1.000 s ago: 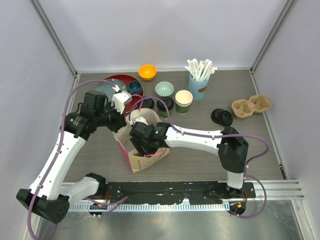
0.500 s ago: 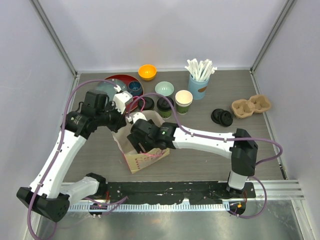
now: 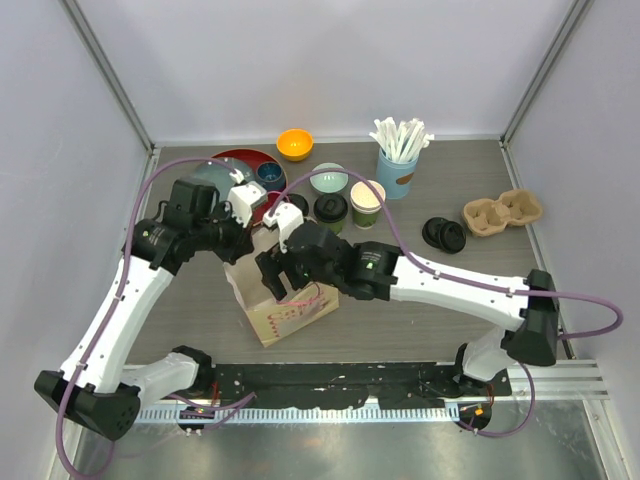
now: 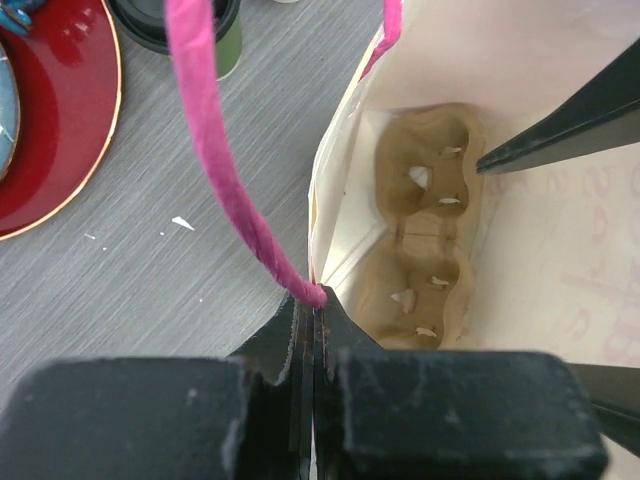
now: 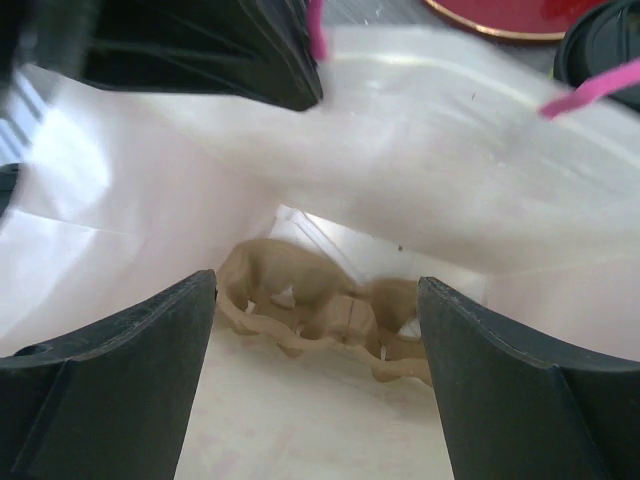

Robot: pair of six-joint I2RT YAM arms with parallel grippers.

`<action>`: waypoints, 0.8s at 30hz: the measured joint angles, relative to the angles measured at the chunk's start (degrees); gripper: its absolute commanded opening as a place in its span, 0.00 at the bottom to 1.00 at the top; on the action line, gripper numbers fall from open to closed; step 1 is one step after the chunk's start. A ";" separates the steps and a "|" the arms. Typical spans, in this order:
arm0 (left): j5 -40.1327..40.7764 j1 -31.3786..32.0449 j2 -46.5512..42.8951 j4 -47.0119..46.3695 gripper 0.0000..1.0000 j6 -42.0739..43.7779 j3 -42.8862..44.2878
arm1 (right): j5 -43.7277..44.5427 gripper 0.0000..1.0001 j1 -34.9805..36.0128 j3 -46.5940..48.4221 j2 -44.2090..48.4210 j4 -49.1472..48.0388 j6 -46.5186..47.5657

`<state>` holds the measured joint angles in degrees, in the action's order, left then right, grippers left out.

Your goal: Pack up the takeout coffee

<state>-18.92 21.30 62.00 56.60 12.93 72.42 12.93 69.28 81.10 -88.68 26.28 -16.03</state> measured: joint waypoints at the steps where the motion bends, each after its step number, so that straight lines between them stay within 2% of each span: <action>1: -0.33 0.00 0.13 0.33 0.00 0.00 0.24 | -0.26 0.87 0.00 0.00 0.81 -0.48 0.33; 9: -1.70 0.00 0.50 1.92 0.00 0.20 0.98 | -2.14 0.89 0.00 0.81 7.52 -2.32 2.97; 12: -1.92 0.00 0.50 2.51 0.00 0.74 1.25 | -2.03 0.92 0.00 2.27 8.57 -2.23 3.96; 17: -2.14 0.00 0.46 5.60 0.00 1.31 2.36 | 1.18 0.95 -1.01 6.36 10.82 -0.44 5.64; 20: -2.08 0.00 0.26 7.50 0.00 1.53 2.80 | 1.11 0.95 -5.14 8.59 11.23 1.40 5.64; 24: -0.74 0.00 -0.46 10.12 0.00 2.21 3.54 | -0.28 0.98 -15.32 8.92 11.56 2.97 5.33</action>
<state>-19.66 21.30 61.54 66.72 15.14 75.96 12.64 53.95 90.02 -77.12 29.26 -10.70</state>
